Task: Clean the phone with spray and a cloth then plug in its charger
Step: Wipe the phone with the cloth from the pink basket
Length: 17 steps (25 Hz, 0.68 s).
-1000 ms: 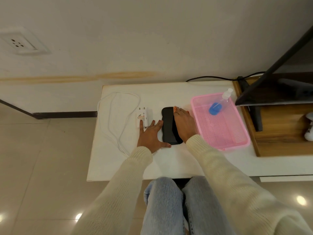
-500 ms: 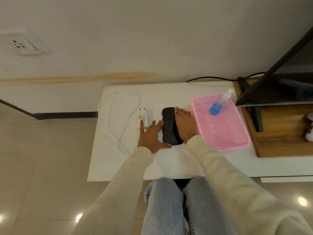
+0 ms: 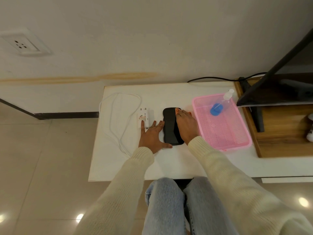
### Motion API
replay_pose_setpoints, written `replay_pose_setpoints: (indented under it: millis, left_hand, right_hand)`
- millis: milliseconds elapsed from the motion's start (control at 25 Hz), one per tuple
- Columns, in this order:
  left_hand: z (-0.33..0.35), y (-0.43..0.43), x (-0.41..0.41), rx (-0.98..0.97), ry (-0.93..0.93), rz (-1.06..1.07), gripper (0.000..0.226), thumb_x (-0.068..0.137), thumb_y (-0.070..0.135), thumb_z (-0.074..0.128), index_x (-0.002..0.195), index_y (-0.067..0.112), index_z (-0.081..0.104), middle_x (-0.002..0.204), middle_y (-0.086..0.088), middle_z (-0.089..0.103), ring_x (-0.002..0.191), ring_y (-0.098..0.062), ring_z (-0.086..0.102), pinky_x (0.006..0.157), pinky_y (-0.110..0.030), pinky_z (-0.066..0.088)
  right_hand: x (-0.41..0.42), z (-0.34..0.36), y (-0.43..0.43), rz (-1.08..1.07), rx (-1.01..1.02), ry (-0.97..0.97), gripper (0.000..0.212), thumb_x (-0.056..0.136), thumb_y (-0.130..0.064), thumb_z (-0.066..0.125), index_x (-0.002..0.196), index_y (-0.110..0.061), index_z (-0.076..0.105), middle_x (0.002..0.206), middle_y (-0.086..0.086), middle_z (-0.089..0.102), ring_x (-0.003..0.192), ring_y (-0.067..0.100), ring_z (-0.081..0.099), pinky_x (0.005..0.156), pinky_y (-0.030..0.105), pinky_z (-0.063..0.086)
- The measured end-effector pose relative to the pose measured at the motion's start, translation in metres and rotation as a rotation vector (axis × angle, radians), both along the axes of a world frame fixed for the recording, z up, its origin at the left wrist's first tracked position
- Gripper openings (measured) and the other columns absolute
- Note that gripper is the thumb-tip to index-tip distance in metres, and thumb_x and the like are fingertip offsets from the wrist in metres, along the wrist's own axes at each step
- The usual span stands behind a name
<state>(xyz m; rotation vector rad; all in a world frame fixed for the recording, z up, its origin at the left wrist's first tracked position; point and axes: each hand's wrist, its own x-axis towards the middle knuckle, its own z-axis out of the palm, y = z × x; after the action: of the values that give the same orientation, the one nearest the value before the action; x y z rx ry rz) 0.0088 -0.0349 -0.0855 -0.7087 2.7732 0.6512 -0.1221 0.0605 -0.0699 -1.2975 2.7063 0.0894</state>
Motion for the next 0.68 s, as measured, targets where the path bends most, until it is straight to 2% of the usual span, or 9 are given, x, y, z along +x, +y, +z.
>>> replay_pose_setpoints:
  millis: [160, 280, 440, 560, 680]
  left_hand:
    - [0.000, 0.000, 0.000, -0.005, -0.008, -0.002, 0.110, 0.064, 0.074, 0.062, 0.150, 0.029, 0.010, 0.155, 0.008, 0.022, 0.145, -0.010, 0.010, 0.108, -0.046, -0.026]
    - [0.001, 0.001, 0.000, -0.004, -0.012, -0.001, 0.110, 0.064, 0.074, 0.061, 0.150, 0.030, 0.009, 0.155, 0.008, 0.022, 0.145, -0.010, 0.010, 0.108, -0.046, -0.027]
    - [0.002, 0.001, 0.000, -0.001, -0.009, 0.001, 0.111, 0.064, 0.074, 0.062, 0.150, 0.030, 0.008, 0.156, 0.008, 0.021, 0.145, -0.009, 0.008, 0.103, -0.041, -0.031]
    - [0.003, 0.001, 0.000, 0.004, 0.005, 0.003, 0.110, 0.063, 0.074, 0.063, 0.150, 0.030, 0.010, 0.155, 0.009, 0.023, 0.144, -0.008, 0.009, 0.099, -0.037, -0.036]
    - [0.003, 0.002, -0.001, 0.016, 0.023, 0.009, 0.109, 0.063, 0.072, 0.065, 0.150, 0.031, 0.013, 0.154, 0.010, 0.026, 0.144, -0.008, 0.010, 0.095, -0.032, -0.038]
  right_hand:
    - [0.000, 0.002, -0.002, -0.012, 0.023, -0.008, 0.044, 0.085, -0.011, 0.063, 0.126, -0.001, 0.049, 0.131, 0.014, 0.054, 0.122, 0.026, 0.050, 0.108, 0.035, 0.038]
    - [0.001, 0.001, 0.000, -0.006, -0.006, -0.025, 0.056, 0.086, -0.011, 0.064, 0.135, -0.001, 0.040, 0.138, 0.015, 0.049, 0.126, 0.026, 0.047, 0.110, 0.035, 0.035]
    - [0.002, 0.006, 0.002, -0.085, -0.196, -0.117, 0.050, 0.091, -0.010, 0.055, 0.138, -0.004, 0.038, 0.139, 0.012, 0.048, 0.126, 0.025, 0.047, 0.109, 0.032, 0.034]
    - [0.014, 0.013, 0.000, -0.001, -0.242, -0.134, 0.049, 0.090, -0.011, 0.057, 0.135, -0.003, 0.041, 0.135, 0.014, 0.053, 0.121, 0.027, 0.051, 0.100, 0.034, 0.042]
    - [0.023, 0.014, -0.006, 0.091, -0.206, -0.141, 0.049, 0.090, -0.012, 0.056, 0.135, -0.001, 0.040, 0.136, 0.015, 0.051, 0.124, 0.029, 0.048, 0.104, 0.036, 0.038]
